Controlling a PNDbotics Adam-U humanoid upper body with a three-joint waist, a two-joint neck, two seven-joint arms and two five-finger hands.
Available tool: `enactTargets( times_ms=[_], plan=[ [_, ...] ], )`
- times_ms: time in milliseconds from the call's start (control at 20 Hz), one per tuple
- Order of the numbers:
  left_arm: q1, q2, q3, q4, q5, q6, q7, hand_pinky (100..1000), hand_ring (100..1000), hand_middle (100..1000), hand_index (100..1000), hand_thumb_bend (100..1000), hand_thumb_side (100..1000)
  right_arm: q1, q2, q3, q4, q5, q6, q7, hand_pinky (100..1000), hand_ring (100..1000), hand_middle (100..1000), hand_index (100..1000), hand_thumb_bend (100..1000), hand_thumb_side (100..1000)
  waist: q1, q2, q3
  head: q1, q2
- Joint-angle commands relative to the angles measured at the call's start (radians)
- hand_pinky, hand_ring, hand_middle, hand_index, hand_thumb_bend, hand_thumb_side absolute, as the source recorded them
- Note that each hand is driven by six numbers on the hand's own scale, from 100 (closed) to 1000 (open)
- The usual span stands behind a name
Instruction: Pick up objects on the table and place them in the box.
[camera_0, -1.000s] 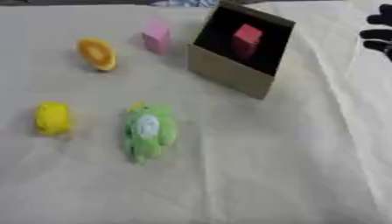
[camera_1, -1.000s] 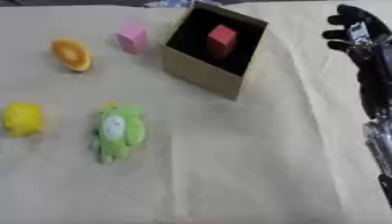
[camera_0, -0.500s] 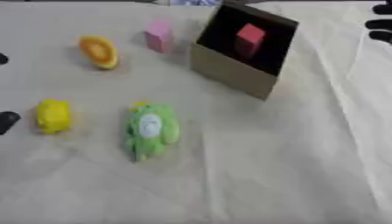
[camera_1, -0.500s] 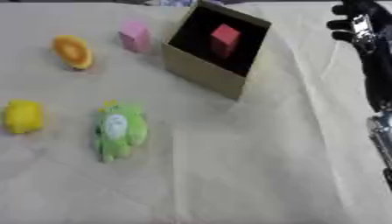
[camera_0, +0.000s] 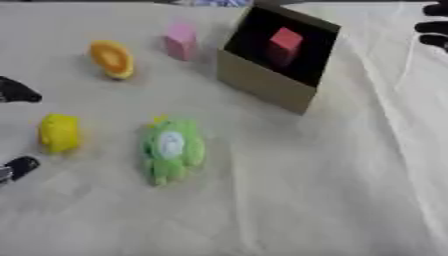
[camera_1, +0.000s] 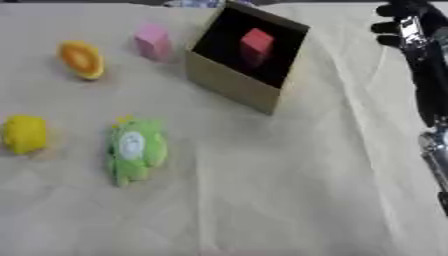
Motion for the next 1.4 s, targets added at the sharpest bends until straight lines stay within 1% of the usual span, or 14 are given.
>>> enactTargets(
  times_ms=[50,100,150,250,350,600,700,850,1050,1400],
  plan=[
    [-0.02,0.044,-0.003,-0.013,-0.02,0.019,-0.053,890,871,824,928,491,639,-0.009,-0.031,-0.002,-0.015,0.007,-0.001,0.006,809,780,785,853,100,890,0.005,-0.017,-0.002,0.008,-0.005],
    [-0.023,0.043,-0.003,-0.013,-0.035,0.027,-0.069,891,874,829,926,523,599,-0.008,-0.029,-0.002,-0.015,0.007,0.0,0.006,808,780,785,853,100,891,0.006,-0.017,-0.002,0.01,-0.004],
    [-0.024,0.042,-0.002,-0.013,-0.054,0.036,-0.084,891,875,833,926,545,577,-0.007,-0.028,-0.002,-0.015,0.007,0.002,0.007,808,780,784,853,100,893,0.007,-0.017,-0.003,0.011,-0.004],
    [-0.022,0.038,-0.002,-0.013,-0.092,0.061,-0.112,890,875,833,921,565,541,-0.004,-0.024,-0.002,-0.015,0.006,0.004,0.008,808,779,784,853,100,895,0.008,-0.016,-0.004,0.013,-0.004],
    [-0.019,0.031,-0.002,-0.013,-0.121,0.091,-0.138,890,874,825,911,577,469,-0.002,-0.02,-0.002,-0.015,0.006,0.006,0.008,808,778,784,853,100,896,0.008,-0.016,-0.005,0.016,-0.003],
    [-0.015,0.011,-0.002,-0.005,-0.127,0.184,-0.199,894,879,824,891,530,178,0.006,-0.009,-0.004,-0.015,0.006,0.012,0.007,807,778,783,853,100,901,0.007,-0.015,-0.01,0.022,-0.001],
    [-0.022,0.003,-0.006,0.01,-0.12,0.205,-0.221,895,880,826,892,523,101,0.007,-0.005,-0.004,-0.015,0.006,0.013,0.006,807,777,781,853,100,902,0.006,-0.015,-0.012,0.025,0.001],
    [-0.039,-0.009,-0.01,0.041,-0.128,0.221,-0.245,895,881,828,890,525,100,0.009,0.0,-0.003,-0.015,0.005,0.016,0.007,807,777,781,853,100,904,0.006,-0.013,-0.014,0.028,0.002],
    [-0.05,-0.024,-0.017,0.089,-0.145,0.228,-0.266,894,881,830,891,535,100,0.01,0.004,-0.004,-0.015,0.004,0.017,0.006,807,777,780,853,100,906,0.007,-0.011,-0.018,0.032,0.004],
    [-0.067,-0.043,-0.035,0.155,-0.163,0.219,-0.3,892,880,831,892,535,109,0.012,0.011,-0.005,-0.015,0.003,0.018,0.002,806,776,779,852,100,907,0.007,-0.008,-0.024,0.037,0.005]
  ],
)
